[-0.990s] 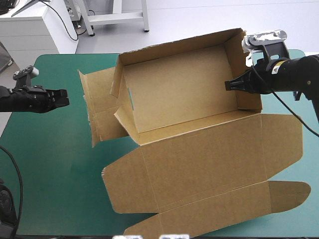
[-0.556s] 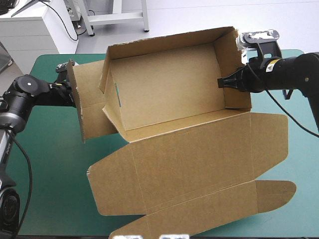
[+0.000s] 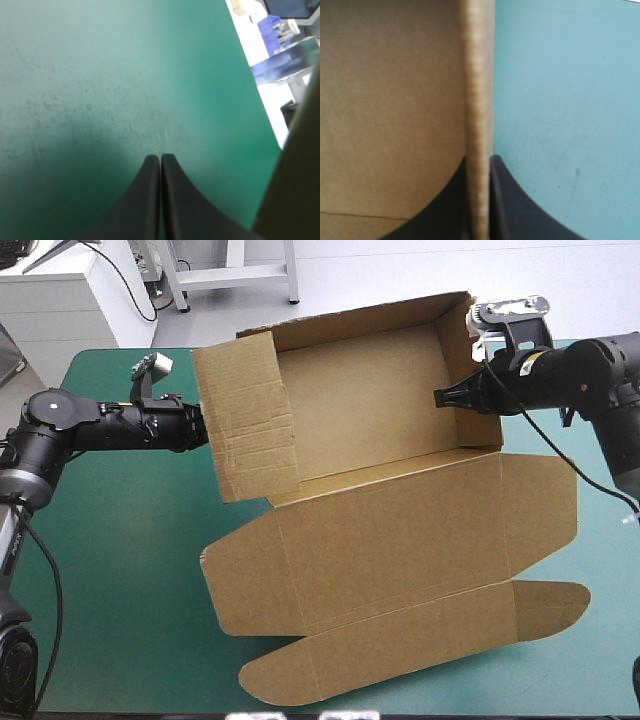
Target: Fold the box
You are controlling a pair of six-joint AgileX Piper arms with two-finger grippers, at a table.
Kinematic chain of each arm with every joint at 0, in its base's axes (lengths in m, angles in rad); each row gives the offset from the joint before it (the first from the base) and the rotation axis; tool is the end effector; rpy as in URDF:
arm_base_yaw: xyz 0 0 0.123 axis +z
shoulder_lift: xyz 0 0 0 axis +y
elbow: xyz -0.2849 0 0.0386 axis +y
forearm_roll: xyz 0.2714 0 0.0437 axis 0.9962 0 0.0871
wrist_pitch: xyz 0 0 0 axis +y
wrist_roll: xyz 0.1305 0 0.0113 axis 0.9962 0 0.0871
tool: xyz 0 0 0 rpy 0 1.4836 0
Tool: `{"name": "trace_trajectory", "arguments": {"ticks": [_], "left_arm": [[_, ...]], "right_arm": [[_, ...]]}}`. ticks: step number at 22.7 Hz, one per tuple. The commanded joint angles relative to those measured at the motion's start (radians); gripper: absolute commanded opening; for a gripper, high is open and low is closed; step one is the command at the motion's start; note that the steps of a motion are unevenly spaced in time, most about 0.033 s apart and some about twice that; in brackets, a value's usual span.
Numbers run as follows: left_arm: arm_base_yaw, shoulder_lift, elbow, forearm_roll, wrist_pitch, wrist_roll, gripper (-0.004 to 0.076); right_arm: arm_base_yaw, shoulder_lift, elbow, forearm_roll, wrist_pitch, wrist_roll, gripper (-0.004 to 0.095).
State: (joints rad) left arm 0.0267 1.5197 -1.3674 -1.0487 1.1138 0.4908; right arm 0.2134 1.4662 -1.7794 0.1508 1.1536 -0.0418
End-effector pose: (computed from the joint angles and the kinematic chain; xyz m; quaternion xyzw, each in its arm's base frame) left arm 0.3552 -0.0925 0.3492 0.0695 0.8560 -0.4245 0.2867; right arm 0.3366 0.0914 0.4471 -0.1158 0.9076 0.1090 0.3885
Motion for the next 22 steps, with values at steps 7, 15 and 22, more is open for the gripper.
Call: {"name": "trace_trajectory", "arguments": {"ticks": [7, 15, 22], "left_arm": [[-0.006, -0.096, -0.026, -0.186, 0.058, 0.048, -0.0008], [-0.006, -0.113, -0.026, -0.177, 0.121, 0.14, 0.001], [-0.006, -0.113, -0.026, -0.229, 0.093, 0.142, 0.0351]], "right_arm": [[-0.006, 0.045, -0.029, -0.017, -0.078, 0.016, -0.0002], [-0.006, 0.059, -0.029, -0.019, -0.117, 0.02, -0.0002], [-0.006, 0.061, -0.029, -0.023, -0.117, 0.02, -0.0002]]}}
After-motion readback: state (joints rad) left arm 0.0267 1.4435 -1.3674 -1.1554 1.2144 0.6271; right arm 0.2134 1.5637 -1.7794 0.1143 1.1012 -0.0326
